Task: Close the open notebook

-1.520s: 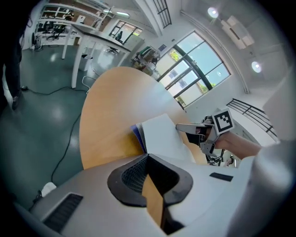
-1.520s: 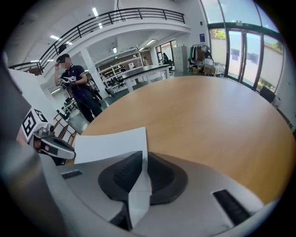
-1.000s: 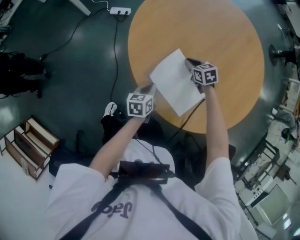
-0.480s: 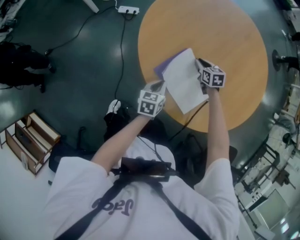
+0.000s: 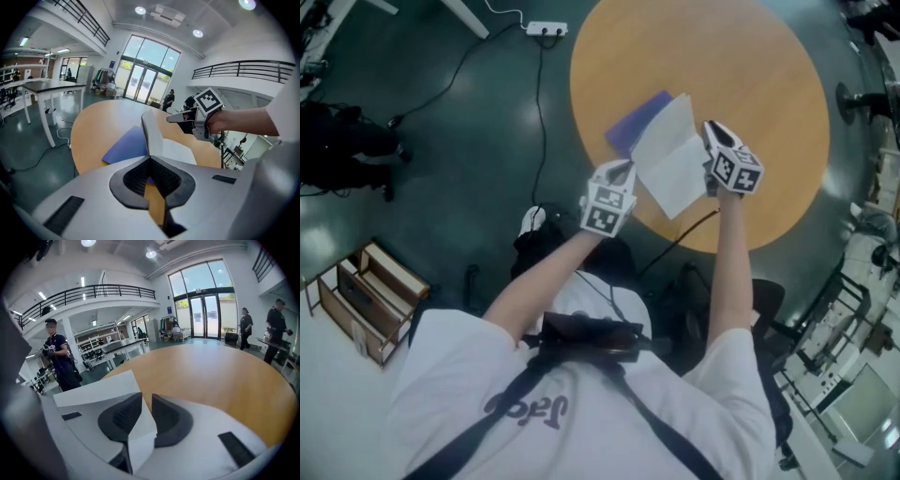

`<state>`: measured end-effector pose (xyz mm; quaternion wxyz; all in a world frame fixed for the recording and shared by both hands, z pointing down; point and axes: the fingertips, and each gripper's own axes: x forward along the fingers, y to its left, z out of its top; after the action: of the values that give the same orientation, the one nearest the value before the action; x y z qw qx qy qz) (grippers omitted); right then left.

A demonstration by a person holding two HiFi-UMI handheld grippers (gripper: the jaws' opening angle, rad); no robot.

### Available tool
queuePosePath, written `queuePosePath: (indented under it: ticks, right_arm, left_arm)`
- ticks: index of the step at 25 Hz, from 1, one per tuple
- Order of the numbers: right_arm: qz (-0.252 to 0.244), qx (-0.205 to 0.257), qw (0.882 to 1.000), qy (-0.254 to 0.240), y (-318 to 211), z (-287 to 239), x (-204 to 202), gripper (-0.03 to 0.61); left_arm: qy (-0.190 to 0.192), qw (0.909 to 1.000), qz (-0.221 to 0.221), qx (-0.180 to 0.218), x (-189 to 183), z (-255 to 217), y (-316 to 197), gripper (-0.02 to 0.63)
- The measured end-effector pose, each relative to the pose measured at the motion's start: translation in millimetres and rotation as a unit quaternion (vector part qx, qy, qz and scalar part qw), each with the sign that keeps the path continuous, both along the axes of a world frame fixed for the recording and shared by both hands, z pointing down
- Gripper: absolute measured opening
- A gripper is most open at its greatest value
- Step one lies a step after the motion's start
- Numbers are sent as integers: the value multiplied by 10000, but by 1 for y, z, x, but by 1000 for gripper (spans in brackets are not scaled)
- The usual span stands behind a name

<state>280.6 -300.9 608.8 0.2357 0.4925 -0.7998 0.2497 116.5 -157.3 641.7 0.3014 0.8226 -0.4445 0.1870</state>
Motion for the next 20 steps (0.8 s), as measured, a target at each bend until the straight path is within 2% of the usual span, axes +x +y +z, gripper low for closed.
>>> queuePosePath:
  ticks: [6,11,20]
  right_arm:
    - [383,473,9979,-212,37,-36,14,87]
    - [643,682,9952,-268,58,-54,30,87]
    - [1098,864,9900,-217,99,-66,64,87]
  left_arm:
    - [-324,9958,781,346,18,-6,20,9]
    - [-696,9849,1430,686,28,-9,27,9]
    - [-797,9693,2193,775,60,-6,50,9]
